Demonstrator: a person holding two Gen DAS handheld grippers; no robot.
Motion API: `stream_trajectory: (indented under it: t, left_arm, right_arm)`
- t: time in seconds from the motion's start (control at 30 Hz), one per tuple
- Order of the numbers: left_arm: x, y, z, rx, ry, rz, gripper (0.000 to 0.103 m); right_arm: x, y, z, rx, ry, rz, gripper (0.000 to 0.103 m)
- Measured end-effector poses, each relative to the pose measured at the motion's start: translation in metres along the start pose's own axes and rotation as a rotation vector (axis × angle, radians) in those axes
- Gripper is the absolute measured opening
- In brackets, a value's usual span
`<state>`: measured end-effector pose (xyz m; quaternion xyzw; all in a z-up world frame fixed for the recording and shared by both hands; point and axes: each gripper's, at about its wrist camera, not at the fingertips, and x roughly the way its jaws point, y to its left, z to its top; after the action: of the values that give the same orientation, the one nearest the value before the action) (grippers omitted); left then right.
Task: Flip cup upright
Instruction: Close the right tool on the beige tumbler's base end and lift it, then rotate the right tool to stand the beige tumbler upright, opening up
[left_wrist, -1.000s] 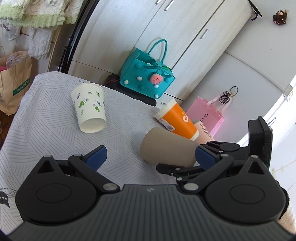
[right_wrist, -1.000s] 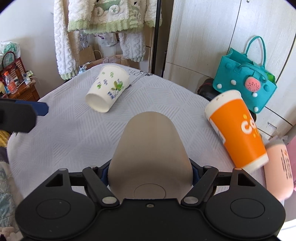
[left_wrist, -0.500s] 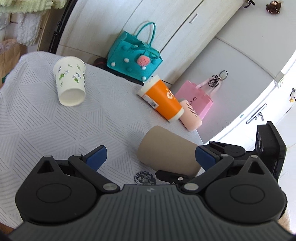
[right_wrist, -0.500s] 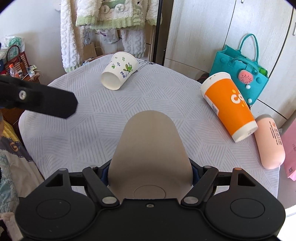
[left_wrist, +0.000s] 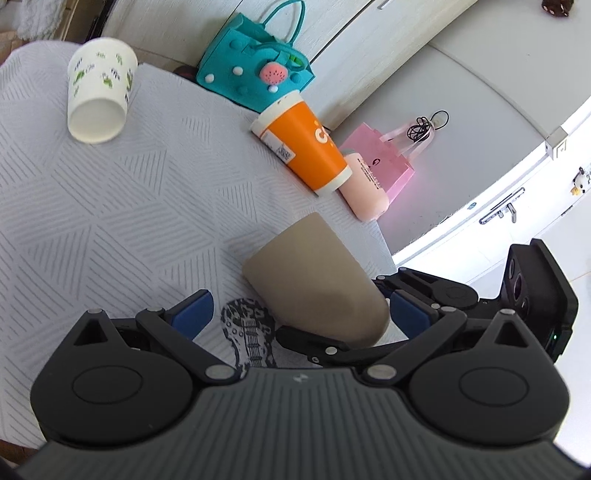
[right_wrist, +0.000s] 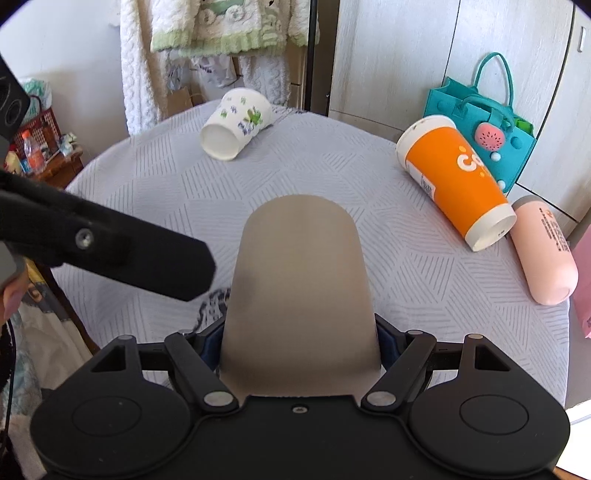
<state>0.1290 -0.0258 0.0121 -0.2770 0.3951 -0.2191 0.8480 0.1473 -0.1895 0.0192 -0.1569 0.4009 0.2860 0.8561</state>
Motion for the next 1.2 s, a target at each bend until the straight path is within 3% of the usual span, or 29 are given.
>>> stream_trajectory:
  t: [0.2, 0.4, 0.53, 0.97, 1.2]
  left_arm:
    - [0.013, 0.001, -0.003, -0.05, 0.038, -0.031, 0.103]
    - [0.021, -0.004, -0.006, -0.062, 0.041, -0.037, 0.103]
    - [0.028, -0.004, -0.008, -0.109, 0.051, -0.076, 0.103]
    - [0.044, -0.002, -0.006, -0.17, 0.031, -0.052, 0.092]
    - [0.054, 0.001, -0.007, -0.17, 0.024, -0.043, 0.089]
  right_arm:
    - [0.0, -0.008, -0.005, 0.004, -0.03, 0.033, 0.081]
    - [-0.02, -0.02, 0.002, 0.021, -0.096, 0.114, 0.09]
    - [-0.024, -0.025, 0.009, -0.001, -0.075, 0.141, 0.09]
    - [-0.002, -0.049, 0.018, 0.056, 0.032, 0.312, 0.086]
    - [0.0, -0.05, 0.014, 0.047, 0.022, 0.324, 0.083]
